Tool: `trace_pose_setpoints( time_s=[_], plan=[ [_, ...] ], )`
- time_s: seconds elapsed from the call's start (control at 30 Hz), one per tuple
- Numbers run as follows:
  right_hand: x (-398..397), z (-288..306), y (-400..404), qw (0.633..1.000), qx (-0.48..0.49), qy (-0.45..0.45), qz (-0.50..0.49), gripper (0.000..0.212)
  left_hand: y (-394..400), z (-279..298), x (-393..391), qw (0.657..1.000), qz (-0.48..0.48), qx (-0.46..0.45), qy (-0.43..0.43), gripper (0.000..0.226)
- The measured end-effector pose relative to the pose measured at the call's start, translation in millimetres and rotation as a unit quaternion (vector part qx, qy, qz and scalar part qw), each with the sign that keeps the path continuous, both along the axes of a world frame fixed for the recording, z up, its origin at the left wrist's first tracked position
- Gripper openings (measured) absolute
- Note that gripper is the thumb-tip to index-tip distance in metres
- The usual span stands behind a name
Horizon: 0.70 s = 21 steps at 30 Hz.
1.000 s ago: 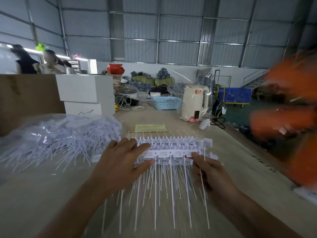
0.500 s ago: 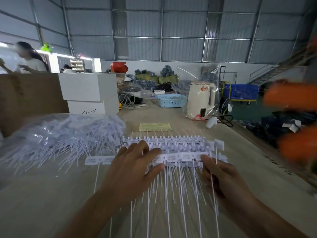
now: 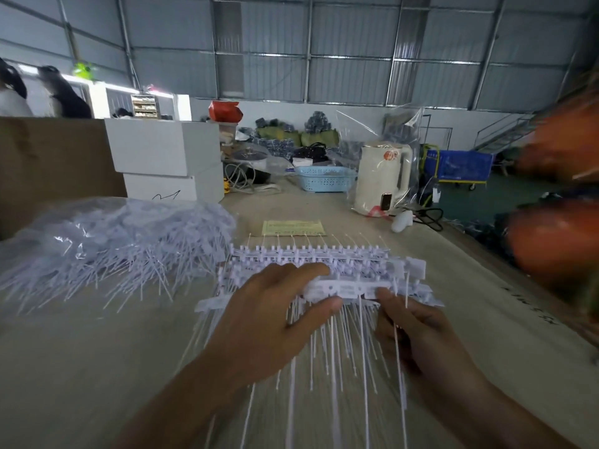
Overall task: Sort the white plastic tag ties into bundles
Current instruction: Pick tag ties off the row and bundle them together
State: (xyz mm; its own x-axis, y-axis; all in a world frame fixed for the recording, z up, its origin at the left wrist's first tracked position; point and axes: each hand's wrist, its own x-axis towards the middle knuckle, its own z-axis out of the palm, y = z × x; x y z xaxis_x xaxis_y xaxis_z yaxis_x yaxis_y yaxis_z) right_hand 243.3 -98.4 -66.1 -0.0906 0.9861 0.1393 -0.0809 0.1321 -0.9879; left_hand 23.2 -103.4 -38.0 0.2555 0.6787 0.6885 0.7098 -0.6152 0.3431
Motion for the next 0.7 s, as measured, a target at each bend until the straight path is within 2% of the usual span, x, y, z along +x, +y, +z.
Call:
trace_pose_setpoints(
  time_s=[0.07, 0.27, 0.43, 0.63, 0.7],
  plan=[
    [0, -2, 0, 1.000, 0.001, 0.006, 0.006, 0.054, 0, 0, 4, 0.999, -0.025, -0.019, -0.019, 0.044],
    [-1, -4, -1, 0.999, 0.022, -0.014, 0.019, 0.055, 2, 0, 11, 0.997, -0.002, 0.041, 0.063, 0.025],
    [0, 2, -4, 0.996, 0.066, -0.056, 0.004, 0.053, 4, 2, 4, 0.984, 0.023, 0.107, 0.138, 0.035],
    [-2, 6, -10, 0.989, 0.111, -0.090, 0.027, 0.037, 4, 9, 4, 0.958, 0.056, 0.176, 0.219, 0.025],
    [-2, 6, -10, 0.989, 0.114, -0.090, 0.027, 0.038, 5, 9, 4, 0.947, 0.075, 0.182, 0.254, 0.023]
  ],
)
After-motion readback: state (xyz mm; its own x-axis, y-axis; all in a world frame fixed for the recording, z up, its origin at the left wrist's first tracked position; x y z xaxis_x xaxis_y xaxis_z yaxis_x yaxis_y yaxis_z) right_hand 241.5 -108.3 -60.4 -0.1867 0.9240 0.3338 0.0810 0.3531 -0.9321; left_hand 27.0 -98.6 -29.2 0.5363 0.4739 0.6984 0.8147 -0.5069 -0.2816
